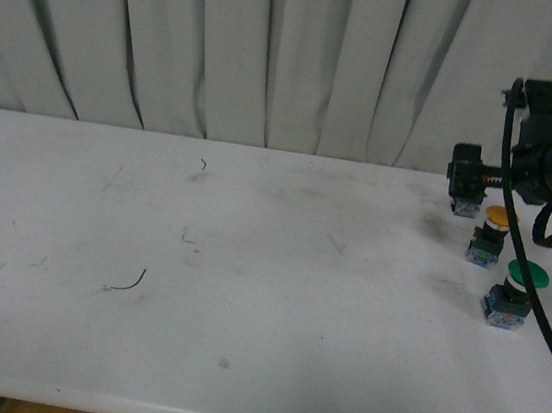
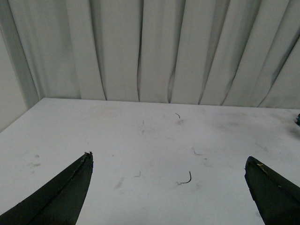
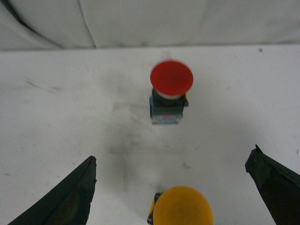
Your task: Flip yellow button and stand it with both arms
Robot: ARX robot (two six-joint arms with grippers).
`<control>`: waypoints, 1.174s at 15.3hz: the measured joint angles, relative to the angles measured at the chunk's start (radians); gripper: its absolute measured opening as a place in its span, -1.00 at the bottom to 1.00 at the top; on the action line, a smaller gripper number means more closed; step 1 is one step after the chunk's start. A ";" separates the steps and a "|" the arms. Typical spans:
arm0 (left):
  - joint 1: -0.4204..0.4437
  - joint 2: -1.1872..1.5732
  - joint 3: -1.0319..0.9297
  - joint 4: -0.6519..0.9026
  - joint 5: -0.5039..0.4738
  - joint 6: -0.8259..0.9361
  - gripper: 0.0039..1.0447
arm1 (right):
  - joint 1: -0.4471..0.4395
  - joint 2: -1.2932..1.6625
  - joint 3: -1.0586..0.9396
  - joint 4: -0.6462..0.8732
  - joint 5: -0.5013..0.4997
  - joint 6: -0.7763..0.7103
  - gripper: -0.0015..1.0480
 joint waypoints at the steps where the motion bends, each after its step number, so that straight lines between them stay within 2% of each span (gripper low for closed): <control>1: 0.000 0.000 0.000 0.000 0.000 0.000 0.88 | -0.001 -0.047 -0.023 0.016 -0.013 0.000 0.87; 3: 0.000 0.000 0.000 0.000 0.000 0.000 0.88 | -0.013 -0.189 -0.148 0.114 -0.079 0.026 0.87; 4: 0.000 0.000 0.000 0.000 0.000 0.000 0.88 | -0.017 -0.320 -0.273 0.192 -0.135 0.058 0.87; 5: 0.000 0.000 0.000 0.000 0.000 0.000 0.88 | -0.021 -0.435 -0.406 0.372 -0.117 0.049 0.74; 6: 0.000 0.000 0.000 0.000 0.000 0.000 0.88 | -0.041 -0.586 -0.560 0.492 -0.129 0.017 0.53; 7: 0.000 0.000 0.000 0.000 0.000 0.000 0.88 | -0.056 -0.866 -0.795 0.483 -0.128 -0.006 0.21; 8: 0.000 0.000 0.000 0.000 0.000 0.000 0.88 | -0.061 -1.107 -0.991 0.390 -0.125 -0.011 -0.07; 9: 0.000 0.000 0.000 0.000 0.000 0.000 0.88 | -0.058 -1.376 -1.220 0.302 -0.127 -0.021 -0.45; 11: 0.000 0.000 0.000 0.000 0.000 0.000 0.88 | -0.058 -1.527 -1.297 0.322 -0.128 -0.023 -0.87; 12: 0.000 0.000 0.000 0.000 0.000 0.000 0.88 | -0.058 -1.568 -1.321 0.327 -0.128 -0.025 -0.96; 18: 0.000 0.000 0.000 0.000 0.000 0.000 0.88 | -0.058 -1.706 -1.431 0.274 -0.128 -0.027 -0.97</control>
